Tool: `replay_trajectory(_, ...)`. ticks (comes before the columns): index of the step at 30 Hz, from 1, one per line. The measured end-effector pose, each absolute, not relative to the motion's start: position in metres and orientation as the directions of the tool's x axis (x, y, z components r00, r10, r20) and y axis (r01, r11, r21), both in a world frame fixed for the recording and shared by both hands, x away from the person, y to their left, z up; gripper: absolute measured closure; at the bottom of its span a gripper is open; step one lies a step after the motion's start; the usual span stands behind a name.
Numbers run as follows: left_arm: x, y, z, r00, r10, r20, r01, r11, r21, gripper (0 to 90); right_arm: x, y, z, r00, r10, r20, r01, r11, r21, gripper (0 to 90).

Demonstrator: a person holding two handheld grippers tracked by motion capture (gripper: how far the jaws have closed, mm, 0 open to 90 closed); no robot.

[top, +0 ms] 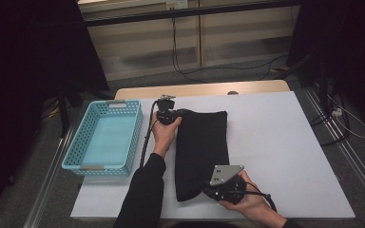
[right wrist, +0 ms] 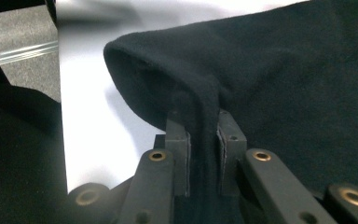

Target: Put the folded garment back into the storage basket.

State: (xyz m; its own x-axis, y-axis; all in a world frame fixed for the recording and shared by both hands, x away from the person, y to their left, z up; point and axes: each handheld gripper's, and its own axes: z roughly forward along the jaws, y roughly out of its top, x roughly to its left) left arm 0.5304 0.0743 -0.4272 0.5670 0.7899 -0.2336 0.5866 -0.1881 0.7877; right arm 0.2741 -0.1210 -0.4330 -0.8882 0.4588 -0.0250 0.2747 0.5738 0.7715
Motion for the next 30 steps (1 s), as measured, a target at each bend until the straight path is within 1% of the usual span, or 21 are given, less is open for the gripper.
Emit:
replay_trajectory(9,0.528,0.08,-0.417,0.575,0.785,-0.23,0.582,-0.195,0.79,81.3,0.273,-0.125,-0.424,-0.885,0.466,0.005,0.278,0.52,0.808,79.2)
replay_trajectory(30,0.527,0.085,-0.397,0.58,0.782,-0.229,0.569,-0.188,0.8,81.5,0.269,-0.129,-0.402,-0.886,0.464,0.019,0.252,0.445,0.859,79.2)
